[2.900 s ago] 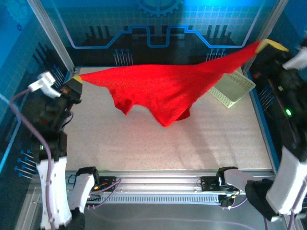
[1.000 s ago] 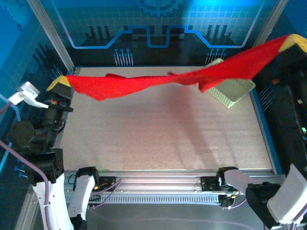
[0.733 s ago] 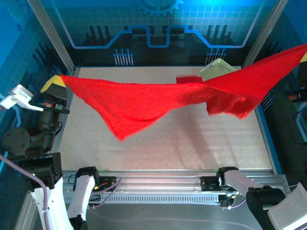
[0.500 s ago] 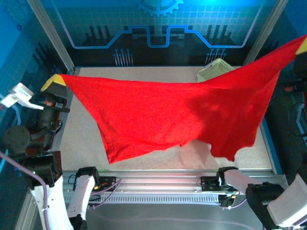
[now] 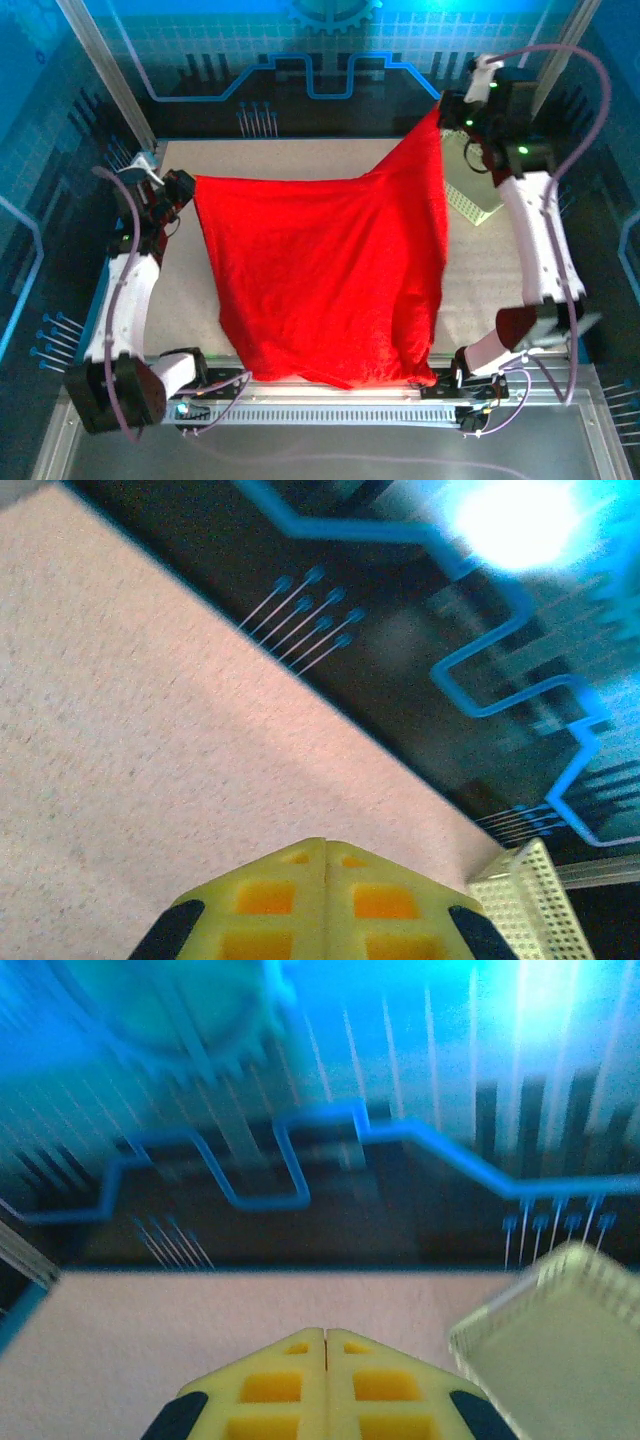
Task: Fold the inside-out t-shirt
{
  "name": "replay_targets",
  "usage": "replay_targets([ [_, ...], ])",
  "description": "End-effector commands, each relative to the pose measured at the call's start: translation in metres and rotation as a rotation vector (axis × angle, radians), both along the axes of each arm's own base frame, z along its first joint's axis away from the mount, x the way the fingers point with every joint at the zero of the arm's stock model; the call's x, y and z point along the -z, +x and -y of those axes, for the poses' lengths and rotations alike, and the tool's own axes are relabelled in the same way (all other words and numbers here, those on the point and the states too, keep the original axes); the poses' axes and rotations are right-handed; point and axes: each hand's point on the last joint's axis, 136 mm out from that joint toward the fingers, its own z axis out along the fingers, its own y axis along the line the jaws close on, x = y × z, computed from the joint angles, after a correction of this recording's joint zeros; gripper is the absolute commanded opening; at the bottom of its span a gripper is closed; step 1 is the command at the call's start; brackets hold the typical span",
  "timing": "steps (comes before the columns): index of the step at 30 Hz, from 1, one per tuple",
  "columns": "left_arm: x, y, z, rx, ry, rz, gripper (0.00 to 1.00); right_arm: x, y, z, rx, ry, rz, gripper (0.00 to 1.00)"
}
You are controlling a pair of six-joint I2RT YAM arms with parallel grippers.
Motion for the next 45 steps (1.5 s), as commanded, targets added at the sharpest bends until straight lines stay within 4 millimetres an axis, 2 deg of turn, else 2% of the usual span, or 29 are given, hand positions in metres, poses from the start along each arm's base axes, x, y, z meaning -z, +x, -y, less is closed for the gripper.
replay_targets([
  [1, 0.012, 0.03, -0.005, -0.01, -0.008, 0.0, 0.0, 0.006, 0.034, -0.016, -0.017, -0.006, 0.047, 0.0],
  [6, 0.073, 0.074, -0.007, 0.014, -0.048, -0.152, 0.0, 0.082, 0.089, -0.029, -0.01, -0.011, -0.09, 0.0],
  [10, 0.118, 0.103, -0.009, 0.029, -0.073, -0.24, 0.0, 0.126, 0.123, -0.039, -0.01, -0.024, -0.158, 0.0],
  [12, 0.136, 0.118, -0.012, 0.031, -0.077, -0.283, 0.0, 0.141, 0.14, -0.044, -0.015, -0.028, -0.18, 0.0],
  [15, 0.153, 0.136, -0.016, 0.033, -0.079, -0.315, 0.0, 0.15, 0.163, -0.05, -0.018, -0.031, -0.189, 0.0],
  [18, 0.16, 0.157, -0.02, 0.039, -0.07, -0.32, 0.0, 0.164, 0.184, -0.053, -0.009, -0.043, -0.197, 0.0],
  [23, 0.167, 0.179, -0.03, 0.023, -0.042, -0.368, 0.0, 0.182, 0.206, -0.052, 0.024, -0.04, -0.187, 0.0],
  [24, 0.169, 0.182, -0.031, 0.023, -0.036, -0.379, 0.06, 0.184, 0.209, -0.05, 0.027, -0.036, -0.183, 0.13],
  [26, 0.168, 0.183, -0.036, 0.006, -0.027, -0.41, 0.24, 0.183, 0.212, -0.053, 0.013, -0.031, -0.165, 0.48],
  [27, 0.166, 0.181, -0.04, -0.01, -0.022, -0.429, 0.31, 0.181, 0.212, -0.054, 0.008, -0.037, -0.156, 0.61],
  [29, 0.158, 0.174, -0.049, -0.052, -0.01, -0.461, 0.54, 0.172, 0.21, -0.049, 0.034, -0.059, -0.148, 0.77],
  [31, 0.142, 0.164, -0.056, -0.089, 0.01, -0.471, 0.6, 0.159, 0.204, -0.04, 0.059, -0.07, -0.143, 0.84],
  [33, 0.119, 0.152, -0.061, -0.122, 0.049, -0.465, 0.71, 0.142, 0.195, -0.035, 0.062, -0.067, -0.139, 0.88],
  [36, 0.091, 0.129, -0.053, -0.118, 0.059, -0.443, 0.73, 0.118, 0.173, -0.032, 0.045, -0.065, -0.158, 0.88],
  [38, 0.082, 0.108, -0.041, -0.108, 0.053, -0.438, 0.74, 0.112, 0.154, -0.034, 0.033, -0.077, -0.192, 0.88],
  [39, 0.08, 0.095, -0.032, -0.104, 0.047, -0.438, 0.75, 0.1, 0.138, -0.037, 0.021, -0.078, -0.196, 0.87],
  [41, 0.081, 0.07, -0.012, -0.08, 0.042, -0.436, 0.78, 0.093, 0.11, -0.044, -0.004, -0.082, -0.213, 0.87],
  [43, 0.087, 0.044, 0.009, -0.049, 0.036, -0.442, 0.78, 0.094, 0.08, -0.05, -0.024, -0.076, -0.221, 0.87],
  [45, 0.094, 0.019, 0.029, -0.008, 0.036, -0.459, 0.76, 0.098, 0.044, -0.047, -0.018, -0.042, -0.237, 0.87],
])
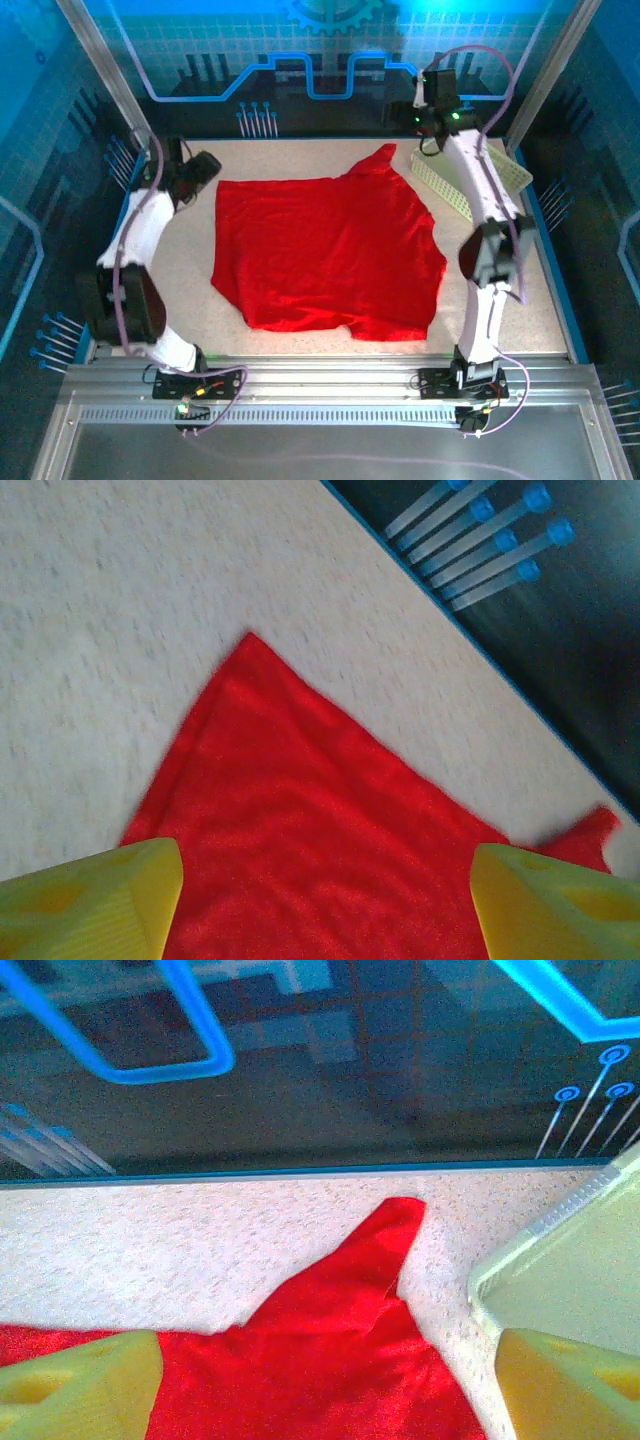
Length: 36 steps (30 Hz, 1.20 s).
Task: Fold the inside-out t-shirt
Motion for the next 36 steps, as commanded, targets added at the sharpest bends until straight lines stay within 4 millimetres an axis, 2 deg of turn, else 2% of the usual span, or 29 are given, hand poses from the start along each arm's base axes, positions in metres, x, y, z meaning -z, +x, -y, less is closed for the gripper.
replay_targets([
  [1, 0.034, -0.041, 0.03, 0.047, -0.029, -0.097, 0.76, -0.014, -0.055, -0.011, -0.032, 0.067, 0.024, 0.87],
  [3, 0.046, -0.062, 0.046, 0.085, -0.036, -0.12, 0.76, 0.004, -0.086, -0.013, -0.045, 0.109, -0.02, 0.86],
  [6, 0.07, -0.083, 0.071, 0.162, -0.053, -0.166, 0.75, 0.049, -0.126, -0.023, -0.061, 0.128, -0.123, 0.86],
  [8, 0.089, -0.091, 0.086, 0.208, -0.071, -0.214, 0.74, 0.089, -0.15, -0.035, -0.084, 0.135, -0.226, 0.86],
  [11, 0.119, -0.097, 0.101, 0.238, -0.087, -0.273, 0.73, 0.147, -0.174, -0.048, -0.089, 0.121, -0.37, 0.85],
  [13, 0.136, -0.1, 0.107, 0.245, -0.101, -0.308, 0.72, 0.177, -0.183, -0.05, -0.071, 0.121, -0.446, 0.84],
  [16, 0.155, -0.1, 0.109, 0.241, -0.114, -0.344, 0.71, 0.211, -0.192, -0.047, -0.033, 0.116, -0.523, 0.84],
  [21, 0.179, -0.093, 0.108, 0.227, -0.105, -0.391, 0.71, 0.244, -0.191, -0.045, 0.005, 0.117, -0.593, 0.84],
  [25, 0.19, -0.083, 0.109, 0.213, -0.107, -0.407, 0.71, 0.258, -0.18, -0.035, 0.065, 0.103, -0.621, 0.84],
  [33, 0.199, -0.048, 0.107, 0.195, -0.097, -0.409, 0.71, 0.272, -0.138, -0.002, 0.185, 0.122, -0.646, 0.83],
  [36, 0.187, -0.028, 0.112, 0.224, -0.104, -0.375, 0.71, 0.271, -0.117, 0.011, 0.221, 0.128, -0.625, 0.83],
])
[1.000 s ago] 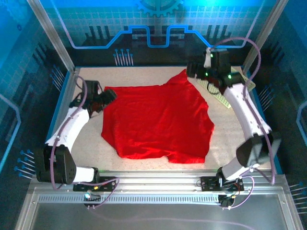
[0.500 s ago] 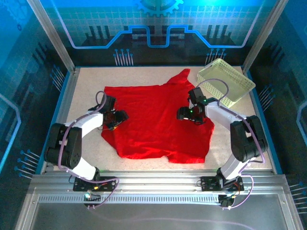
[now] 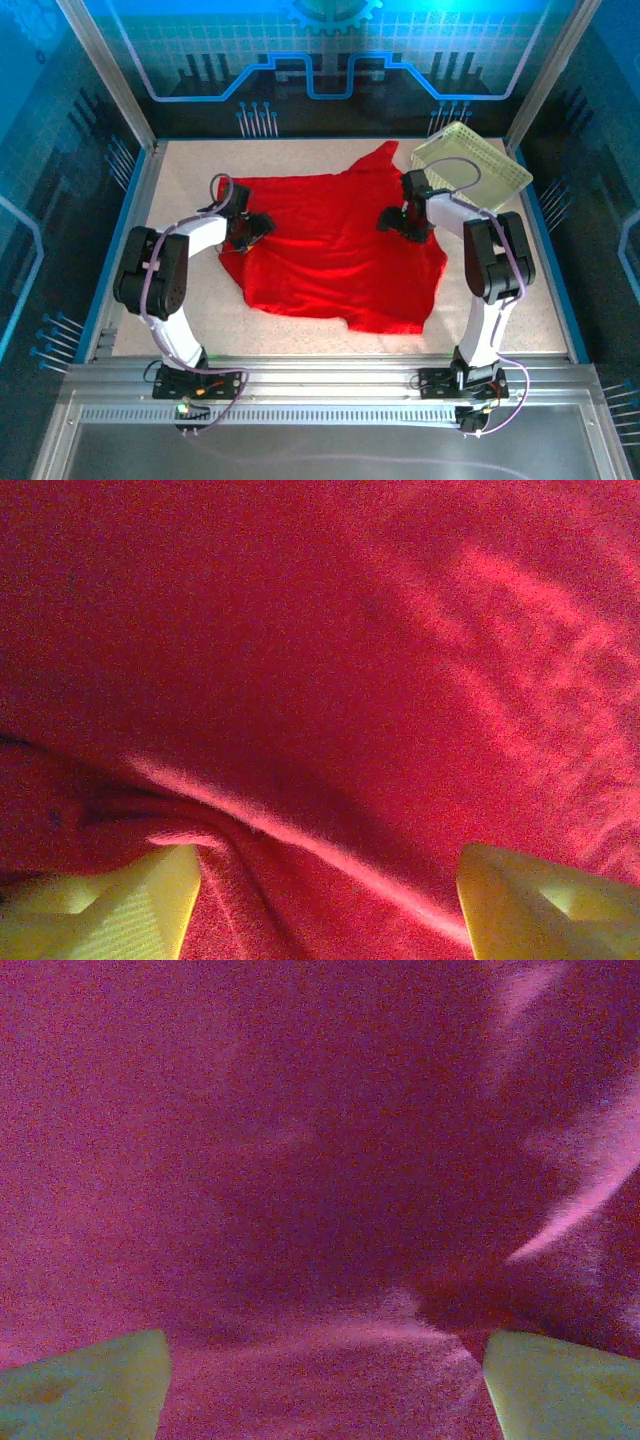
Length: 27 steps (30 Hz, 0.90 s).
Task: Fold the inside-out t-shirt
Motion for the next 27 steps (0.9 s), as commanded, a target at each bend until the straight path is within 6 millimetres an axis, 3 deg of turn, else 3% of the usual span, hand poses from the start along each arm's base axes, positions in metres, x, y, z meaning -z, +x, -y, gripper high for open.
replay_targets([
  [1, -0.002, 0.01, -0.002, 0.016, 0.003, -0.02, 0.72, -0.003, 0.024, 0.019, 0.062, -0.026, 0.022, 0.83],
  [4, -0.038, 0.008, -0.013, 0.024, 0.082, 0.023, 0.78, -0.018, 0.034, 0.033, 0.075, -0.053, 0.052, 0.83],
  [6, -0.062, -0.008, -0.026, -0.001, 0.141, 0.058, 0.8, -0.037, 0.031, 0.035, 0.052, -0.082, 0.092, 0.84],
  [9, -0.08, -0.053, -0.042, -0.046, 0.184, 0.09, 0.83, -0.064, 0.012, 0.026, -0.012, -0.103, 0.132, 0.84],
  [11, -0.083, -0.087, -0.055, -0.092, 0.212, 0.086, 0.84, -0.075, -0.01, 0.015, -0.064, -0.104, 0.143, 0.84],
  [14, -0.072, -0.126, -0.06, -0.126, 0.196, 0.05, 0.83, -0.078, -0.051, 0.006, -0.125, -0.162, 0.113, 0.84],
  [18, -0.049, -0.158, -0.049, -0.124, 0.114, -0.006, 0.81, -0.076, -0.107, 0.02, -0.123, -0.23, 0.046, 0.84],
  [23, -0.029, -0.167, -0.03, -0.074, 0.059, -0.034, 0.8, -0.074, -0.167, 0.039, -0.055, -0.205, 0.004, 0.83],
  [27, -0.019, -0.165, -0.014, -0.03, 0.057, -0.059, 0.76, -0.053, -0.211, 0.042, 0.009, -0.141, -0.073, 0.82],
])
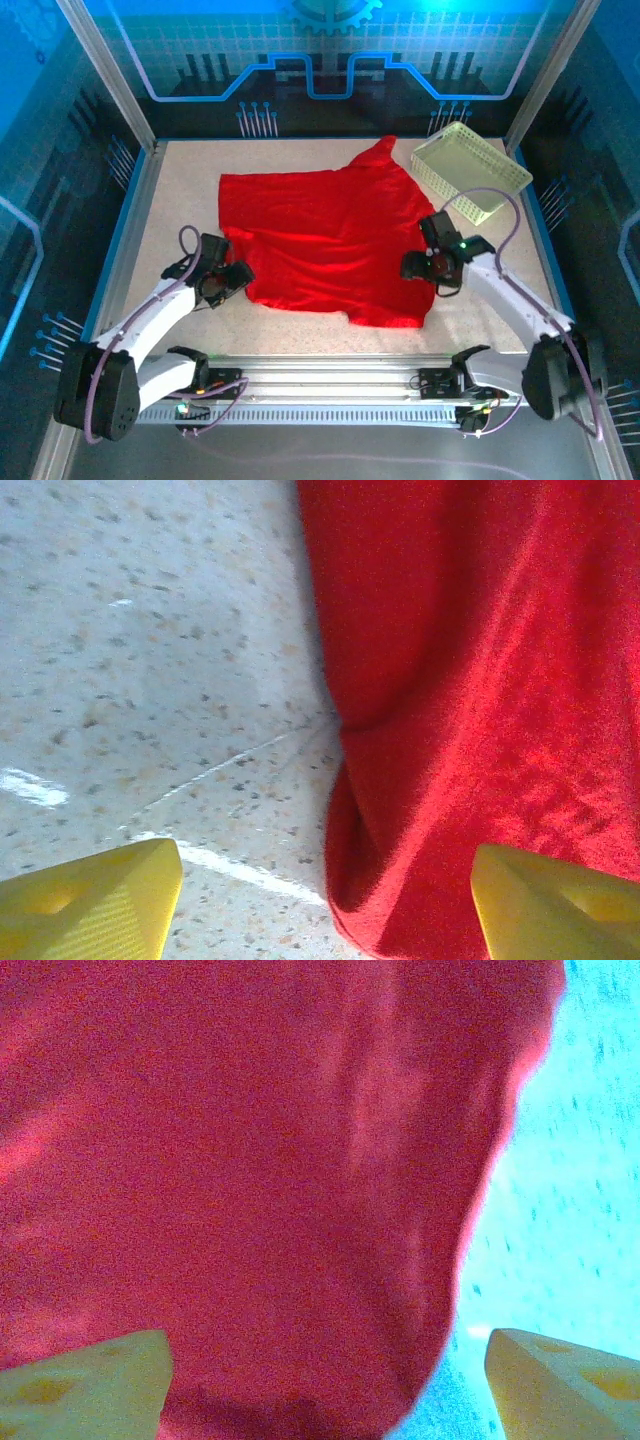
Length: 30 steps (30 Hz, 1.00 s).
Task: Fold the inside-out t-shirt
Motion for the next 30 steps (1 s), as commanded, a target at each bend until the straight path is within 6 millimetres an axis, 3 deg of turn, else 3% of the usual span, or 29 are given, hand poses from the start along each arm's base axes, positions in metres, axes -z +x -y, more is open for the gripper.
replay_targets([
  [1, 0.007, 0.003, 0.02, 0.03, -0.042, -0.018, 0.74, 0.019, -0.042, 0.003, 0.087, 0.045, -0.108, 0.81],
  [7, 0.024, -0.004, 0.032, 0.065, -0.014, -0.081, 0.65, 0.045, -0.083, -0.005, 0.095, 0.079, -0.216, 0.77],
  [12, 0.034, -0.008, 0.035, 0.071, -0.007, -0.094, 0.47, 0.054, -0.092, -0.022, 0.056, 0.115, -0.23, 0.66],
  [15, 0.032, -0.009, 0.036, 0.075, 0.001, -0.085, 0.34, 0.054, -0.088, -0.031, 0.028, 0.134, -0.218, 0.53],
  [19, 0.026, -0.014, 0.038, 0.088, 0.009, -0.083, 0.23, 0.056, -0.086, -0.035, 0.008, 0.128, -0.228, 0.23],
  [23, 0.019, -0.025, 0.034, 0.1, 0.035, -0.083, 0.11, 0.043, -0.083, -0.024, 0.006, 0.071, -0.192, 0.03],
  [26, 0.007, -0.031, 0.03, 0.104, 0.061, -0.071, 0.04, 0.019, -0.077, -0.016, -0.006, 0.032, -0.129, 0.0],
  [30, -0.023, -0.024, 0.029, 0.124, 0.084, -0.003, 0.02, -0.015, -0.059, -0.015, -0.028, 0.03, -0.044, 0.0],
])
